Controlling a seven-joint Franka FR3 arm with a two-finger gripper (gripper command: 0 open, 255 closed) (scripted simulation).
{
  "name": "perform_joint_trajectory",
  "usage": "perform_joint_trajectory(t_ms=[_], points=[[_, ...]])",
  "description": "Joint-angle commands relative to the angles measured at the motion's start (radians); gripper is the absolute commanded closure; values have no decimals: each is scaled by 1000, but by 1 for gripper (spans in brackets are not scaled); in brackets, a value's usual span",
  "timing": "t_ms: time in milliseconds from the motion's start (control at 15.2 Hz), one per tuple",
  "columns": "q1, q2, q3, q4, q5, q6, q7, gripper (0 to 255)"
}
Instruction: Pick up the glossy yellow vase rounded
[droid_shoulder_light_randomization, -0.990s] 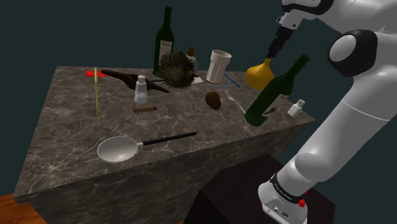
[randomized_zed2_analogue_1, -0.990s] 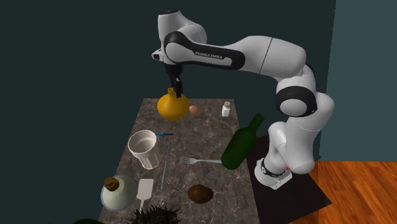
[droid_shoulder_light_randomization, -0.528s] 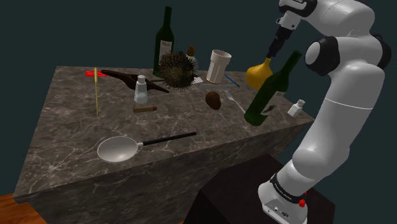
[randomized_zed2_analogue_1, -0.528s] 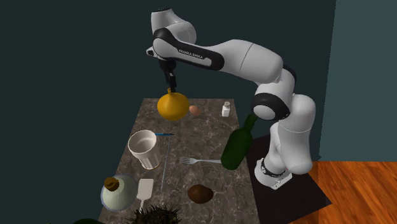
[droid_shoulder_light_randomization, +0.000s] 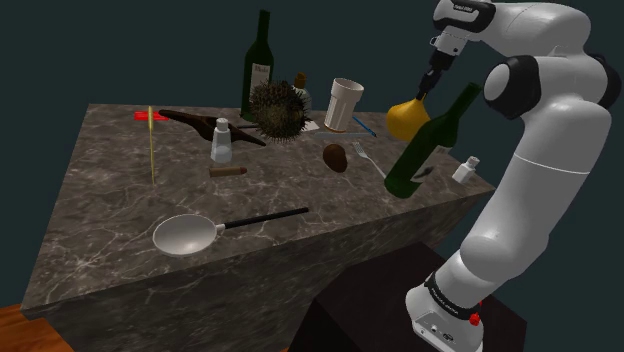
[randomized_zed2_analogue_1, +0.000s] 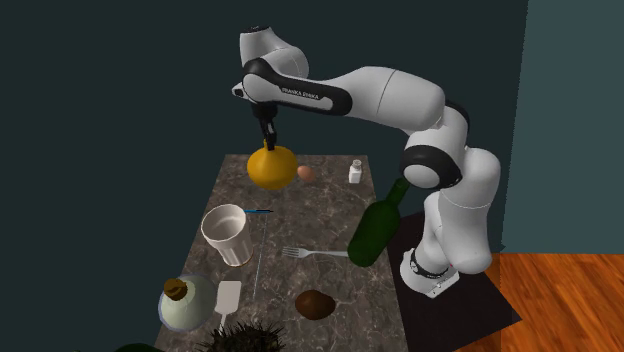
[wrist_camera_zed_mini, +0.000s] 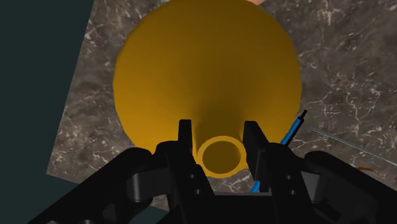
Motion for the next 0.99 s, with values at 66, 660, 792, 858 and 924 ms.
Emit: perform_joint_trajectory(t_ms=[66, 660, 792, 858, 924], points=[[0, 0, 0, -2, 0, 2, 0, 255], [-12, 16, -1, 59, 10, -46, -2, 255], [-22, 29, -2, 104, 18, -79, -3, 255], [-28, 37, -2, 128, 23, -97, -4, 255], [-35, 45, -2, 152, 28, -115, -5, 255]])
